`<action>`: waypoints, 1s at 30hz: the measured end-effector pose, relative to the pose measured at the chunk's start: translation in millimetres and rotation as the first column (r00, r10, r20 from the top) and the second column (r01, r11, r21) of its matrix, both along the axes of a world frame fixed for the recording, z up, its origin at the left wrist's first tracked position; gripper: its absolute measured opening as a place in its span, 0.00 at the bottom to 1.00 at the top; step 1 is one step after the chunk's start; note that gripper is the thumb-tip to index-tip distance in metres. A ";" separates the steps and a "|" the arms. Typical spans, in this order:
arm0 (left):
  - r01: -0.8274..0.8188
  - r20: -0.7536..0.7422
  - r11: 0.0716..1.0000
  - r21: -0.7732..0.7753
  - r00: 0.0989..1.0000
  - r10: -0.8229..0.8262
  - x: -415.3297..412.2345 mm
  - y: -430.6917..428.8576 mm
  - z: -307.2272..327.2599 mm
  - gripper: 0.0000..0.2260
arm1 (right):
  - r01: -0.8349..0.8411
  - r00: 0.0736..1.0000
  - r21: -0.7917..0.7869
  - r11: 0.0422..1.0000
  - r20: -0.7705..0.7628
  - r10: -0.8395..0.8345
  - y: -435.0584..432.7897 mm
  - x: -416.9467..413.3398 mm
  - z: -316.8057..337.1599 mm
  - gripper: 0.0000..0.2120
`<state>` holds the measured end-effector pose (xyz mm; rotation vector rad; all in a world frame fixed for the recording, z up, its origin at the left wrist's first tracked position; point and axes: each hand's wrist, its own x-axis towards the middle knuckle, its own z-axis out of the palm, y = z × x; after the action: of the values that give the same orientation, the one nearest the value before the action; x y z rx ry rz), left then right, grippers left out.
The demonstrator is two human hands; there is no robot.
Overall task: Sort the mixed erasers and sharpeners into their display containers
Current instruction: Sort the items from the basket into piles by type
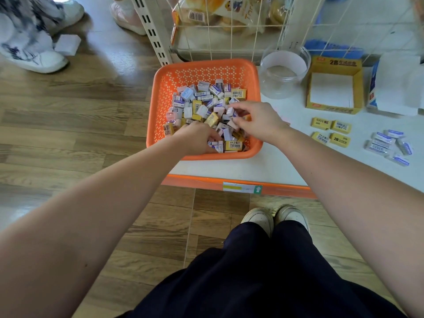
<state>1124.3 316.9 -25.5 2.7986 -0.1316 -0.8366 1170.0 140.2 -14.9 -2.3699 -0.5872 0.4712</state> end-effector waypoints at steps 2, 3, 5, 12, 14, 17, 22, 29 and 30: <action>0.009 -0.035 0.999 0.040 0.999 -0.007 2.0 -2.1 -3.9 0.20 | -0.023 0.999 -0.027 0.999 0.026 0.024 -1.4 -0.9 -1.3 0.18; 0.010 -0.025 0.999 0.046 1.000 -0.009 3.4 -4.2 -5.6 0.20 | -0.036 0.998 -0.039 0.999 0.040 0.038 -1.9 -0.9 -1.6 0.18; 0.028 -0.002 0.997 0.067 1.000 -0.028 5.5 -9.1 -7.3 0.19 | -0.054 0.997 -0.052 0.997 0.057 0.057 -1.9 -1.0 -2.1 0.18; -0.081 0.051 0.995 -0.052 0.995 0.083 5.4 -11.6 -7.8 0.14 | -0.059 0.995 -0.075 0.995 0.075 0.065 -1.0 -0.7 -2.1 0.19; -0.042 0.008 0.999 -0.014 0.999 0.042 7.4 -13.1 -7.0 0.18 | -0.089 0.992 -0.107 0.990 0.077 0.098 -0.8 0.2 2.2 0.18; 0.107 -0.033 0.982 0.153 0.994 -0.103 12.0 -19.9 -4.0 0.21 | -0.196 0.979 -0.169 0.966 0.027 0.203 -3.3 4.3 12.9 0.18; 0.153 -0.010 0.967 0.203 0.988 -0.154 13.9 -26.7 -2.7 0.13 | -0.304 0.952 -0.251 0.919 -0.034 0.305 -15.4 14.7 40.7 0.17; 0.075 0.022 0.996 0.049 0.997 -0.077 22.8 -29.6 15.5 0.14 | -0.075 0.995 -0.130 0.989 0.050 0.082 -24.8 17.1 47.0 0.18; 0.079 0.058 0.996 0.047 0.995 -0.081 27.0 -32.2 19.3 0.14 | -0.056 0.997 -0.121 0.991 0.050 0.062 -30.4 17.1 44.6 0.17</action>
<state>1151.3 284.6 -6.2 2.8781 -0.2393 -0.7833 1187.0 109.8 29.7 -2.4905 -0.6721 0.4828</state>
